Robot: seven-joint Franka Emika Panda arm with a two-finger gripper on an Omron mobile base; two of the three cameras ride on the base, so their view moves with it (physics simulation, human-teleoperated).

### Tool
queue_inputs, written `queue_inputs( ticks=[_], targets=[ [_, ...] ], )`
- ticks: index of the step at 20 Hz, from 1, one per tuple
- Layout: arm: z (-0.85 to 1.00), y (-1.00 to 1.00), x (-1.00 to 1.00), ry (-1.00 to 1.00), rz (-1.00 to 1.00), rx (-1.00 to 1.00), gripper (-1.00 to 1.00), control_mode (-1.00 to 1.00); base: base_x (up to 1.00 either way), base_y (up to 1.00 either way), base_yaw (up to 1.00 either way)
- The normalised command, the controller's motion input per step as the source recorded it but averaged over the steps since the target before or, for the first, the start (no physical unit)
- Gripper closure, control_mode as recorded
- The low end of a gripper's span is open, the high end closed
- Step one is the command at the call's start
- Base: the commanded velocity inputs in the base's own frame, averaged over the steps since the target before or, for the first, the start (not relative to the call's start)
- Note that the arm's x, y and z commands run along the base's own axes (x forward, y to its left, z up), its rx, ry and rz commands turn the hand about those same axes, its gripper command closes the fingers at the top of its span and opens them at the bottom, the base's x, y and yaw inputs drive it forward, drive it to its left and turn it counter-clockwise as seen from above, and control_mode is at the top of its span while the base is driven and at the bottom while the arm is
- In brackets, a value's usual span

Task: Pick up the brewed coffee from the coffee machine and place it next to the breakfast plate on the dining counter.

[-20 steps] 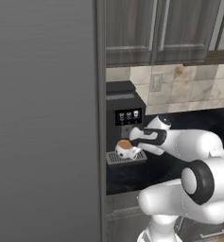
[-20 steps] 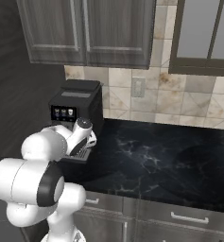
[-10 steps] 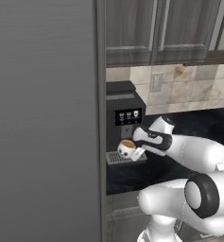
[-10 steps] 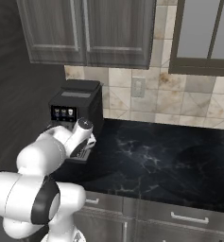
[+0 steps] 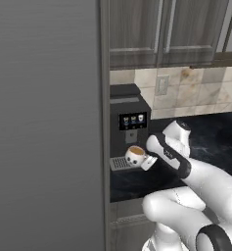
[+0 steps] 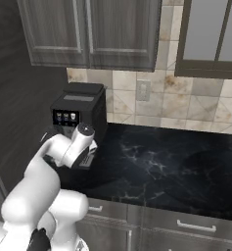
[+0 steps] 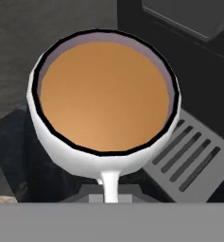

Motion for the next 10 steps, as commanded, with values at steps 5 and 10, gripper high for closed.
queue_inputs(
  ticks=[5, 10],
  targets=[
    [0.28, 0.00, -0.51, -0.15, 0.01, -0.02, 1.00, -1.00, 0.00, 0.00, 0.00],
    [0.29, -0.22, -0.53, -0.04, 0.00, -0.09, 1.00, -1.00, 0.00, 0.00, 0.00]
  ],
)
